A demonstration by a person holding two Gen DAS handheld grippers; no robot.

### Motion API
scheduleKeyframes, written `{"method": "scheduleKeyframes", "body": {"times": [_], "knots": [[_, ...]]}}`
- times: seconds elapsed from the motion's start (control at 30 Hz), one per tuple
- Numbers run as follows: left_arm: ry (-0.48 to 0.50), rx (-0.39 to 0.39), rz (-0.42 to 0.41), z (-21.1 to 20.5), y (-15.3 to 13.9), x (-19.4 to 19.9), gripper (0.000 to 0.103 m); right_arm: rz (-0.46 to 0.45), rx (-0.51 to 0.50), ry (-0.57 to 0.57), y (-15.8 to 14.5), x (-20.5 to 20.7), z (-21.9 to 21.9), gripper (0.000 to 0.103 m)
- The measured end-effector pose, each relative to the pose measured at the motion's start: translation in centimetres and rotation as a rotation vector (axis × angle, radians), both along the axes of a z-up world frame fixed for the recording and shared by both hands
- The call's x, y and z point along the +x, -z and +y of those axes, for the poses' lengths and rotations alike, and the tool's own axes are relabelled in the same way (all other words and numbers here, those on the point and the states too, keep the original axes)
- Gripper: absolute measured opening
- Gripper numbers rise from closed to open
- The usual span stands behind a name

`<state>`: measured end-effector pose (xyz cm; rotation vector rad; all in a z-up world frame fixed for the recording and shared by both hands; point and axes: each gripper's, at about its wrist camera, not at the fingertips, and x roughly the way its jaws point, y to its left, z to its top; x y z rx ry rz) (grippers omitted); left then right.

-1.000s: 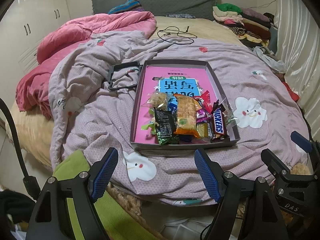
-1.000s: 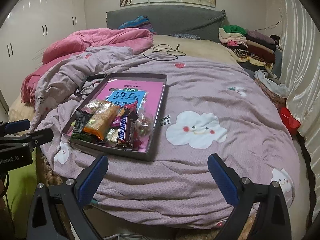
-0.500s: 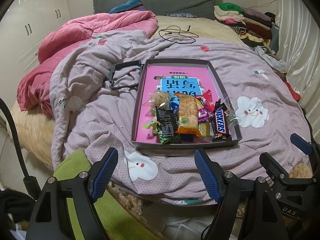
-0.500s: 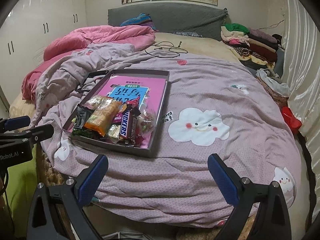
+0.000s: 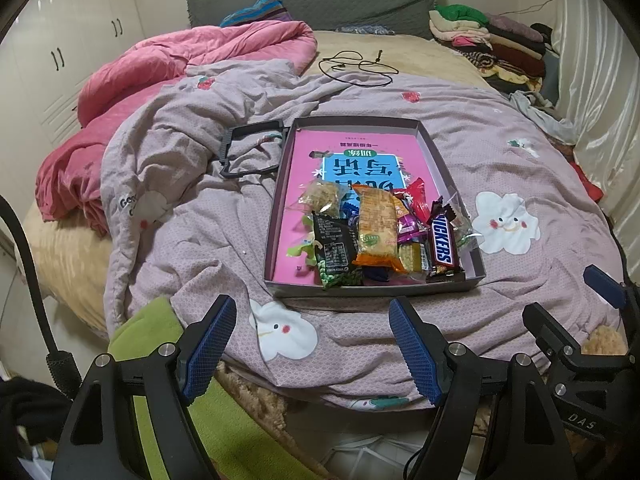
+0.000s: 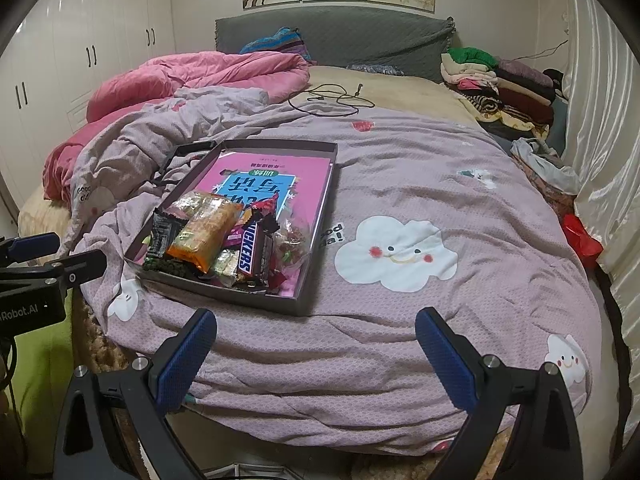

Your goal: Organize snacks

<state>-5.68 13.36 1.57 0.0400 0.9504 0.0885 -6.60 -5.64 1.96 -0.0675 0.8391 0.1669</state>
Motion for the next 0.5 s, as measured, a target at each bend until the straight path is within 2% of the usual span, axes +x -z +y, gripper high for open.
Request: {"method": "scheduleKeyframes", "body": {"times": [0.5], "knots": [[-0.002,-0.009,0.015,-0.11,0.27,0.03,0.08,-0.004,0.006,-0.001,-0.18,-0.07,0.0,0.1]]}}
